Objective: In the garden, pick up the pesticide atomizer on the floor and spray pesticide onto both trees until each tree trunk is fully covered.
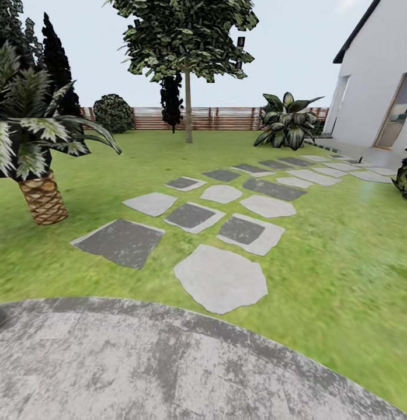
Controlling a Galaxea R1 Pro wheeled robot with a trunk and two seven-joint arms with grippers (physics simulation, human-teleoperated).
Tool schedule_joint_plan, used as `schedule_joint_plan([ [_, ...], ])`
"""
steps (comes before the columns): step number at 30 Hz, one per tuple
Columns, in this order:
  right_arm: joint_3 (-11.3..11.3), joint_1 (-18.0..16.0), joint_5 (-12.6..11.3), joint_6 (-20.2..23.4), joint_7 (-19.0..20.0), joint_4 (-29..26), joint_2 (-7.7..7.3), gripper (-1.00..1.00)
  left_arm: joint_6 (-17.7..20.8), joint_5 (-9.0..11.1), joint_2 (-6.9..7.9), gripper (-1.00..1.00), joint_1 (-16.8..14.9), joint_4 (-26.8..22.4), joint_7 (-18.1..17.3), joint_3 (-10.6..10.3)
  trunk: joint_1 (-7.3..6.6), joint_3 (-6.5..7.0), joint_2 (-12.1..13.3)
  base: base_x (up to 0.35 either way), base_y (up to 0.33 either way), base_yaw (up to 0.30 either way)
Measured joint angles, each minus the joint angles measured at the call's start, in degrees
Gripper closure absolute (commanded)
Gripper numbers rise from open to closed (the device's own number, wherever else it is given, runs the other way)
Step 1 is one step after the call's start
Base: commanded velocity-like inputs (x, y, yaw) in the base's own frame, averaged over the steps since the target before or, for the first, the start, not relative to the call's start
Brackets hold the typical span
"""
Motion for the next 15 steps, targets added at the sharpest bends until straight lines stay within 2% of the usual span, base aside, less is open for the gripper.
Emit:
schedule_joint_plan([
  [15,0.0,0.0,0.03,0.0,0.0,0.02,0.02,-1.0,0.0,0.0,0.0,-1.0,0.0,0.0,0.0,0.0,0.0,0.0,0.0,0.34,0.0,-0.001],
])
